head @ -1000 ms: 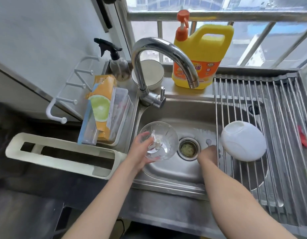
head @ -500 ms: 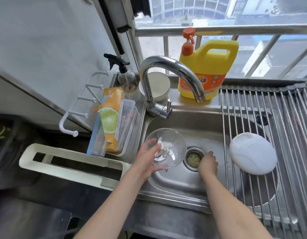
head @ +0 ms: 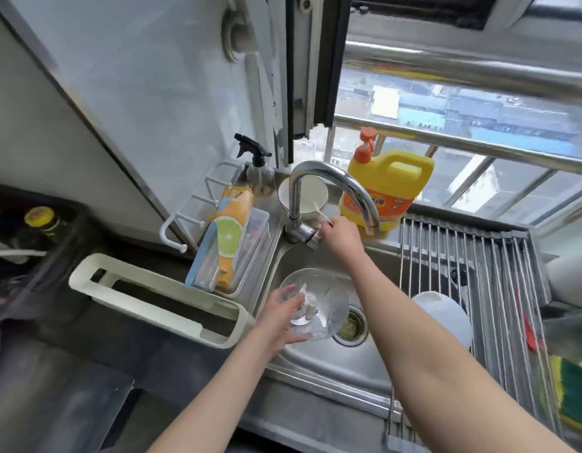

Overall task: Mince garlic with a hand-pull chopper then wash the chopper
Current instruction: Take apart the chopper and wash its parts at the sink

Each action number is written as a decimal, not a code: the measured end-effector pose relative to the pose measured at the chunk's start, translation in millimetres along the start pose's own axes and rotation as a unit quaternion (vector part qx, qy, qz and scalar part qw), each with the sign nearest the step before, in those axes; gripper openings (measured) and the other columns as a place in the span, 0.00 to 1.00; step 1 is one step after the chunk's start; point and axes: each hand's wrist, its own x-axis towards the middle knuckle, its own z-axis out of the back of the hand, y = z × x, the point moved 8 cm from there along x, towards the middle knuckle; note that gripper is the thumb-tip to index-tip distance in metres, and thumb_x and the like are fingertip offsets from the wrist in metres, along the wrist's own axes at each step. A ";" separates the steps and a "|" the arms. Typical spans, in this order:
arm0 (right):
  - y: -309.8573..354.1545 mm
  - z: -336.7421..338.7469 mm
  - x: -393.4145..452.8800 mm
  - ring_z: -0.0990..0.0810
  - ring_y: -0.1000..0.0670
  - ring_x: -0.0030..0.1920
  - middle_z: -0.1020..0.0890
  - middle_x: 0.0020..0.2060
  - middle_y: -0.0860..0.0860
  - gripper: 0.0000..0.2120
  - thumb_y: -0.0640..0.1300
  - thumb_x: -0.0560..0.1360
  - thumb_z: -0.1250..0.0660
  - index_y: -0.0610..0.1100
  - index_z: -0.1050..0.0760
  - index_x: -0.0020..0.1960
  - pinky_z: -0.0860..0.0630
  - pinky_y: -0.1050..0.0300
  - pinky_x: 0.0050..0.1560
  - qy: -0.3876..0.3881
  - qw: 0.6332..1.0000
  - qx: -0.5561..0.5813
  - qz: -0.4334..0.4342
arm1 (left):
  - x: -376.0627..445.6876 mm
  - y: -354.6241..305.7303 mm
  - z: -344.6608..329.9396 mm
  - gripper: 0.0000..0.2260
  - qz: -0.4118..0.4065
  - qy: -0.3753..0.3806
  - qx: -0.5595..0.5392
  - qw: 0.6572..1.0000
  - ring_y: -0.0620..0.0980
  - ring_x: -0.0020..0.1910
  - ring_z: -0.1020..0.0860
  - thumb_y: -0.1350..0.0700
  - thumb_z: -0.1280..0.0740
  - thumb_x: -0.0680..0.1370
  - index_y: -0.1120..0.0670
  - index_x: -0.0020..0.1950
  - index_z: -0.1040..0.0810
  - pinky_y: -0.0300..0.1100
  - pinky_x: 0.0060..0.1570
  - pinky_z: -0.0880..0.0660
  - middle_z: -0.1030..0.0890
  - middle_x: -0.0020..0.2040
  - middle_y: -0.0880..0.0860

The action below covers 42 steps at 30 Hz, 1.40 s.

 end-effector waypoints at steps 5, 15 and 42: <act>-39.7 -10.1 -22.6 0.26 0.46 0.45 0.20 0.47 0.44 0.14 0.43 0.82 0.48 0.40 0.25 0.48 0.35 0.56 0.43 0.005 0.998 0.063 -0.008 | -2.0 -3.2 9.7 0.12 -0.005 -0.010 0.003 1.000 0.53 0.60 0.27 0.57 0.34 0.79 0.46 0.60 0.29 0.62 0.45 0.21 0.30 0.67 0.57; -71.6 3.6 -62.3 0.30 0.55 0.33 0.27 0.33 0.54 0.11 0.50 0.81 0.42 0.51 0.22 0.48 0.33 0.62 0.34 -0.035 0.913 0.397 -0.086 | 9.1 -2.2 13.5 0.14 0.004 -0.026 0.013 1.000 0.57 0.62 0.28 0.57 0.33 0.78 0.48 0.62 0.30 0.65 0.48 0.23 0.29 0.65 0.58; -32.7 -11.8 -19.1 0.26 0.54 0.38 0.20 0.39 0.49 0.11 0.43 0.81 0.43 0.42 0.23 0.53 0.34 0.63 0.37 -0.025 0.991 0.116 0.061 | 16.8 -5.2 12.8 0.16 0.022 -0.018 -0.010 1.000 0.52 0.62 0.30 0.58 0.34 0.78 0.50 0.65 0.31 0.64 0.49 0.23 0.31 0.67 0.56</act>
